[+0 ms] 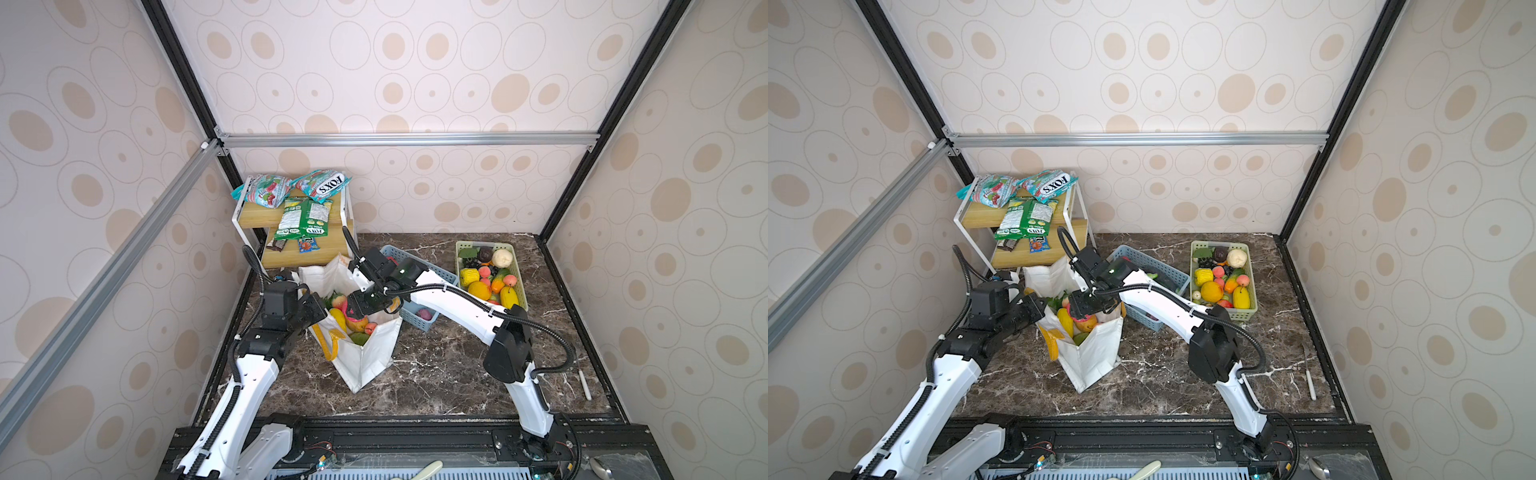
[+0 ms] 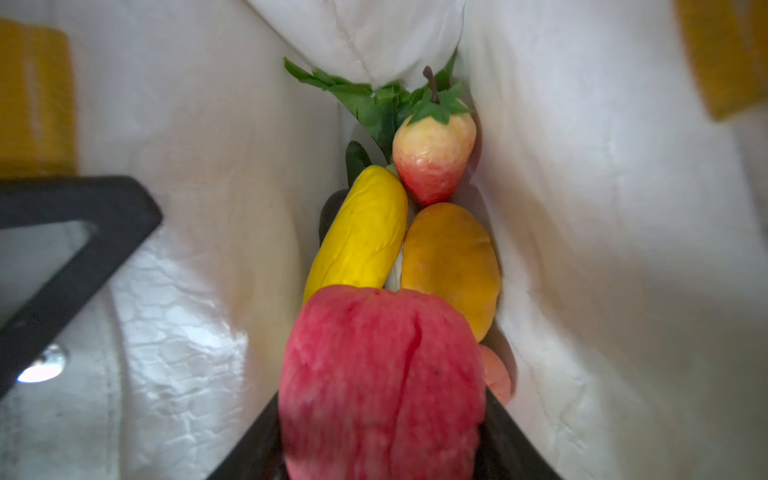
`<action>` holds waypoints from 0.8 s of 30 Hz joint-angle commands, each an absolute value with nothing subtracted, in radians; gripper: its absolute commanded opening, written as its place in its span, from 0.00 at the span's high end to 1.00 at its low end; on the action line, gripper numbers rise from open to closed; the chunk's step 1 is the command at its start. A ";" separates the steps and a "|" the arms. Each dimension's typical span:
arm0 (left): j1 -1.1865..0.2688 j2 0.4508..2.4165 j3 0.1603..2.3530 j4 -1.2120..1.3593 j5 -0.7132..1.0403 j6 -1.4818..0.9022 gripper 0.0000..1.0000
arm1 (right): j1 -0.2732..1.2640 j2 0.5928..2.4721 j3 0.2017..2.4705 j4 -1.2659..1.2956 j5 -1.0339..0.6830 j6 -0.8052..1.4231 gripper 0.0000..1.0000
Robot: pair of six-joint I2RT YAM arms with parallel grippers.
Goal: Place the food into the grocery bag and tie it
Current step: 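Lower the red apple into the tote bag and open the right gripper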
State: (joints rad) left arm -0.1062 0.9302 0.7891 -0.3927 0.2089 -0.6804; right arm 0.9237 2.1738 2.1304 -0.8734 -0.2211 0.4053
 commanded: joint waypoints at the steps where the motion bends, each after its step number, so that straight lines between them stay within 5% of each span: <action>1: -0.098 0.926 0.809 -0.371 0.223 -0.673 1.00 | 0.939 2.203 2.154 -0.911 -0.222 0.377 0.42; 24: -0.098 0.925 0.805 -0.368 0.235 -0.672 1.00 | 0.964 2.312 2.149 -0.975 -0.191 0.324 0.42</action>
